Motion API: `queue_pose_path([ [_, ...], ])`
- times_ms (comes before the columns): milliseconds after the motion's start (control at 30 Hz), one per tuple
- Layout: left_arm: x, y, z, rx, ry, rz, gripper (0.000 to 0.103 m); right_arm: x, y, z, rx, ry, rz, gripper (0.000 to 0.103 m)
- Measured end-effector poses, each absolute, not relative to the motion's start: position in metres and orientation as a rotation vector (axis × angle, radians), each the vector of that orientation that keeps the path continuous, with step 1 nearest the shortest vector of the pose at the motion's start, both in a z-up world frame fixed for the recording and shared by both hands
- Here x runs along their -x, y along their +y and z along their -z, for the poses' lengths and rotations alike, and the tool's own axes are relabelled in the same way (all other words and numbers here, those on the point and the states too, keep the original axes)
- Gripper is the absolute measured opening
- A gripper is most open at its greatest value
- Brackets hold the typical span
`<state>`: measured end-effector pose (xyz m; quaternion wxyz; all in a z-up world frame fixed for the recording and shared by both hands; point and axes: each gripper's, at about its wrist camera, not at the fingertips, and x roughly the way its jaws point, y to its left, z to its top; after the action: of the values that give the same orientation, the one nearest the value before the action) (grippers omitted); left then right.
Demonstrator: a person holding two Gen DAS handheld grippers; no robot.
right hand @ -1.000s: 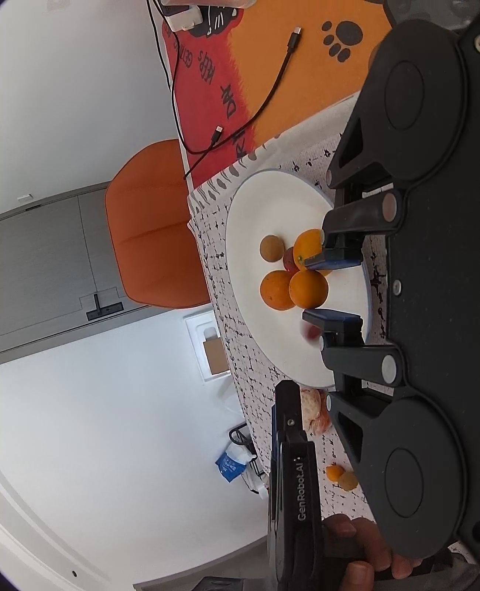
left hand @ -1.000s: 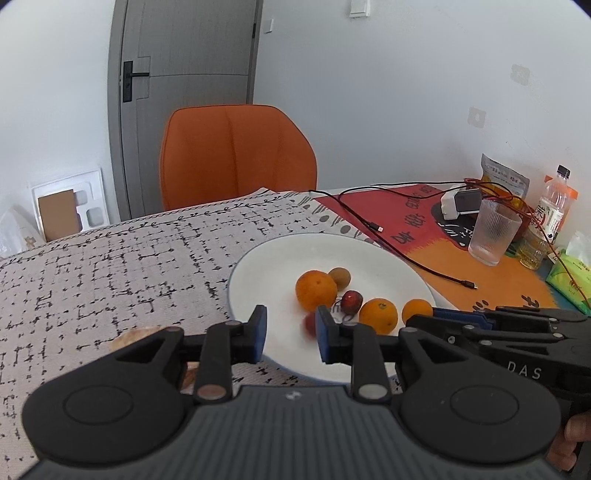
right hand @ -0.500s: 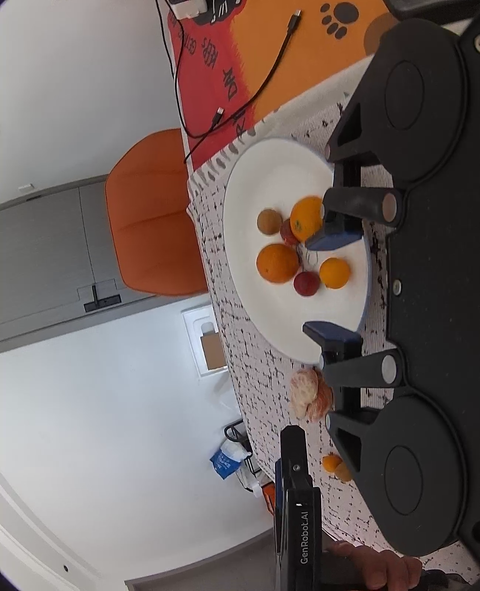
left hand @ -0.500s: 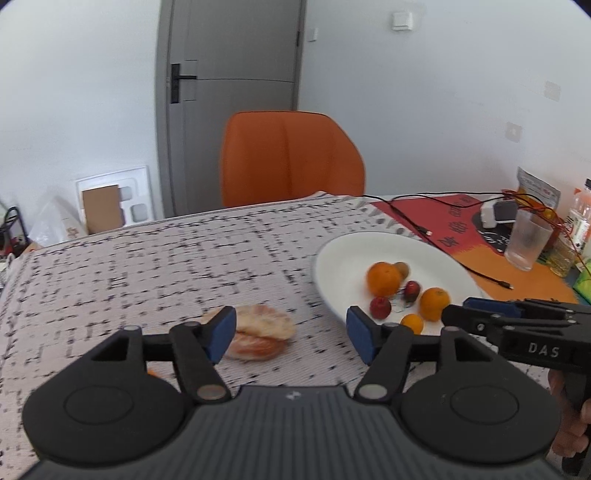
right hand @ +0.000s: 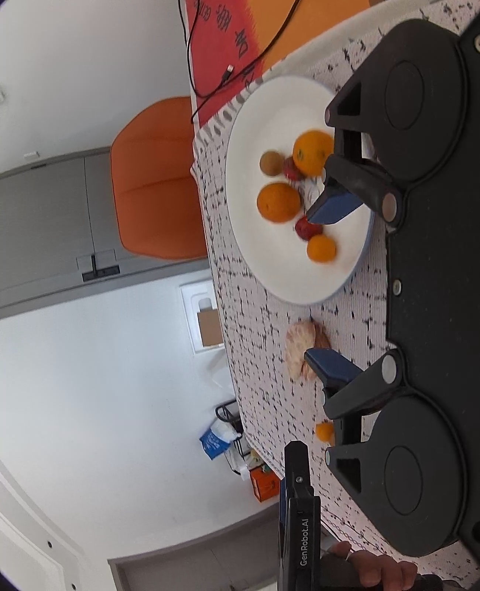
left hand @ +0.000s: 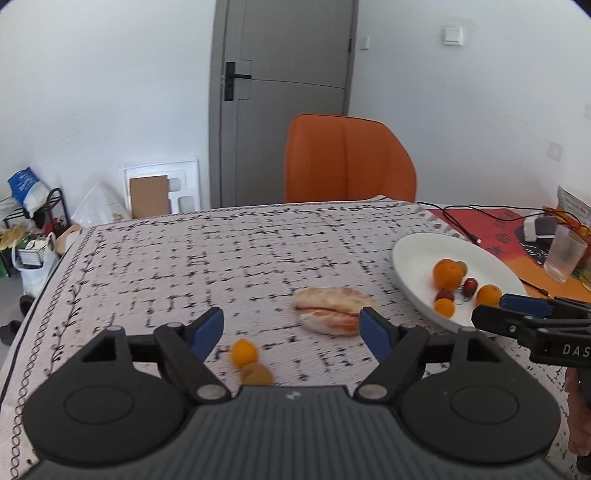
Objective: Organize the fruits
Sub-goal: 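Move the left gripper to the brown kiwi while the right gripper approaches a peeled pomelo segment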
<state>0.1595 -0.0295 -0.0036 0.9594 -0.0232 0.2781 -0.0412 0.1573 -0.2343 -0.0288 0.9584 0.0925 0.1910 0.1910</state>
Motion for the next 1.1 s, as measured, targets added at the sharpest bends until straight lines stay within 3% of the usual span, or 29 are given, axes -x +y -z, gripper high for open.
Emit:
queue_pose_path([
  [467, -0.148, -0.001, 0.013, 0.105, 0.578, 0.044, 0.079, -0.168, -0.202, 0.027, -0.114, 0.407, -0.479, 0.072],
  [733, -0.149, -0.001, 0.026, 0.119, 0.610, 0.037, 0.078, -0.183, -0.192, 0.028, -0.073, 0.434, -0.517, 0.055],
  [867, -0.151, -0.001, 0.031, 0.124, 0.615, 0.038, 0.074, -0.190, -0.188, 0.029, -0.053, 0.446, -0.528, 0.046],
  [1100, -0.159, -0.005, 0.041, 0.133, 0.645, 0.065, 0.054, -0.200, -0.182, 0.027, -0.021, 0.457, -0.537, 0.042],
])
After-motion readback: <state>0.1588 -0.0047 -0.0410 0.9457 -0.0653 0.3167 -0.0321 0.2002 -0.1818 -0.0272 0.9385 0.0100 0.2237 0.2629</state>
